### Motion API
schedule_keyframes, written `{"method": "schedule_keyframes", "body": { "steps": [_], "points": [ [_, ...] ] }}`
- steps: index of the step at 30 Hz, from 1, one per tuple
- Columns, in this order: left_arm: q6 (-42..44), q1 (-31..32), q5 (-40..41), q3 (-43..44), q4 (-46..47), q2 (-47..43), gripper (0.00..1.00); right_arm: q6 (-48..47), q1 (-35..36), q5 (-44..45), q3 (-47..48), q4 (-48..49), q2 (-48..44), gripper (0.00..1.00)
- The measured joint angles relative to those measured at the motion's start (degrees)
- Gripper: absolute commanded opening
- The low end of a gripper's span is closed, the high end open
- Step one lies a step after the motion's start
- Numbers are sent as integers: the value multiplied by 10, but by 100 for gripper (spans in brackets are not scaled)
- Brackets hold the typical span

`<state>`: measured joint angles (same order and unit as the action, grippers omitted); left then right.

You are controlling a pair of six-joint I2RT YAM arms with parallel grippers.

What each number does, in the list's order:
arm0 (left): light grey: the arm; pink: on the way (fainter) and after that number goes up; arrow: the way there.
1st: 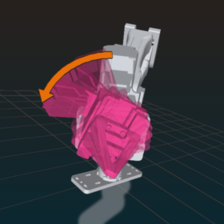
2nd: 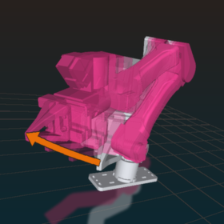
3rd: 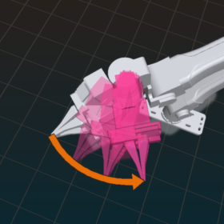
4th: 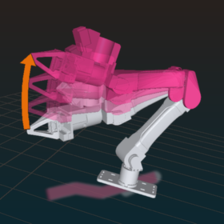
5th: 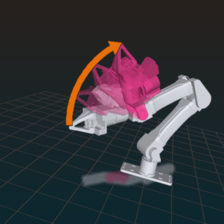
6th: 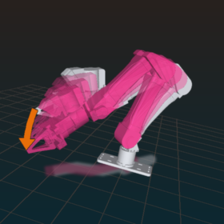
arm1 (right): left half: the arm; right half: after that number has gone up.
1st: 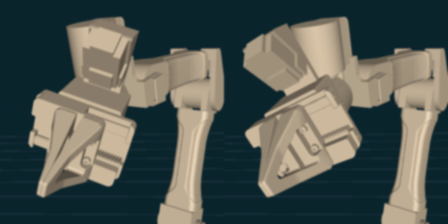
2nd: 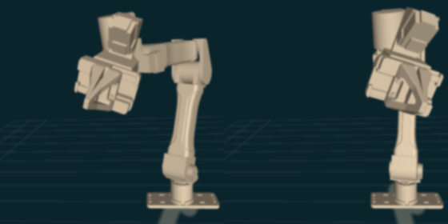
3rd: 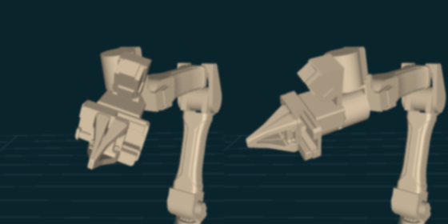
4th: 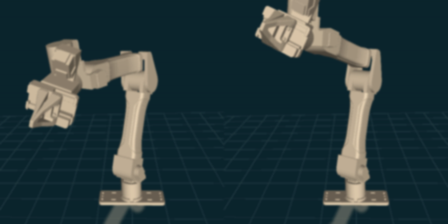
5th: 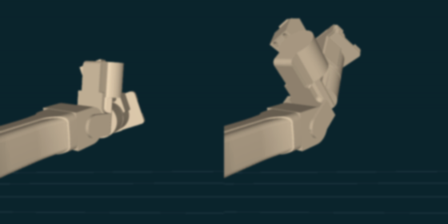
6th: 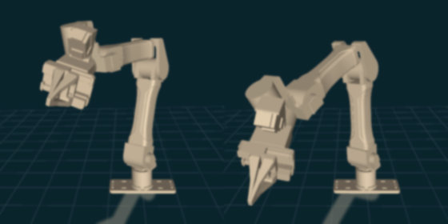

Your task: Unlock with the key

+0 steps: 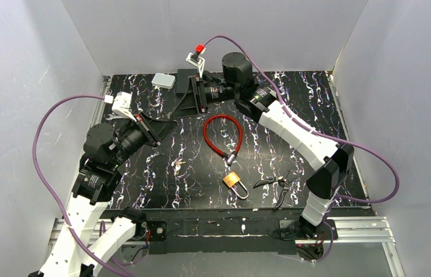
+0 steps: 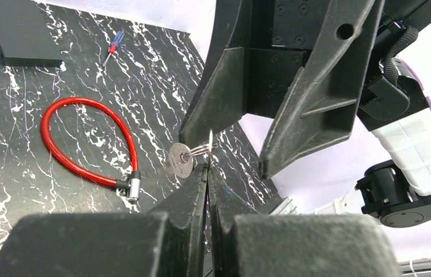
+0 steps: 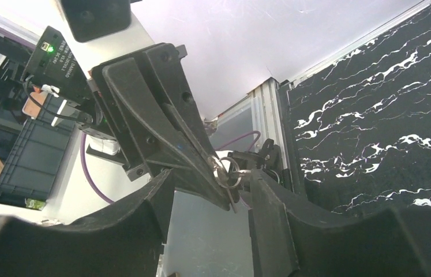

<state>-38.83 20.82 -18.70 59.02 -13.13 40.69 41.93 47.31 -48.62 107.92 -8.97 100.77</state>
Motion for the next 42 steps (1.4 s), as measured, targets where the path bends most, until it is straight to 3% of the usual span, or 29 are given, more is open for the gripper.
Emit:
{"method": "schedule_keyframes", "body": {
  "steps": [10, 13, 21, 23, 25, 29, 33, 34, 35, 37, 40, 42],
  "points": [
    [0, 0, -7, 3, 6, 0, 0, -14, 0, 1, 0, -15, 12, 49],
    [0, 0, -9, 3, 7, 5, 0, -14, 0, -3, 3, -15, 13, 41],
    [0, -1, -27, 3, 14, 16, 0, -17, -1, -11, 7, -15, 14, 43],
    [0, -1, -34, 3, 19, 20, 0, -17, -1, -12, 11, -15, 16, 25],
    [0, -2, -38, 3, 18, 22, 0, -19, -3, -13, 12, -14, 16, 16],
    [-1, -3, -45, 6, 24, 21, 0, -23, -7, -8, 12, -14, 17, 3],
    [-2, -4, -45, 6, 23, 20, 1, -29, -7, -8, 12, -14, 17, 1],
    [-2, -4, -44, 6, 23, 20, 12, -30, -8, -8, 12, -14, 17, 1],
    [-2, -4, -44, 7, 22, 20, 33, -31, -8, -8, 12, -14, 17, 1],
    [3, -3, -44, 10, 16, 20, 56, -31, -7, -3, 11, -14, 17, 1],
    [14, -1, -49, 24, -3, 21, 77, -31, -6, 17, 9, -11, 17, 1],
    [19, -1, -54, 41, -25, 21, 85, -29, -7, 28, 6, -4, 16, 1]
  ]
}}
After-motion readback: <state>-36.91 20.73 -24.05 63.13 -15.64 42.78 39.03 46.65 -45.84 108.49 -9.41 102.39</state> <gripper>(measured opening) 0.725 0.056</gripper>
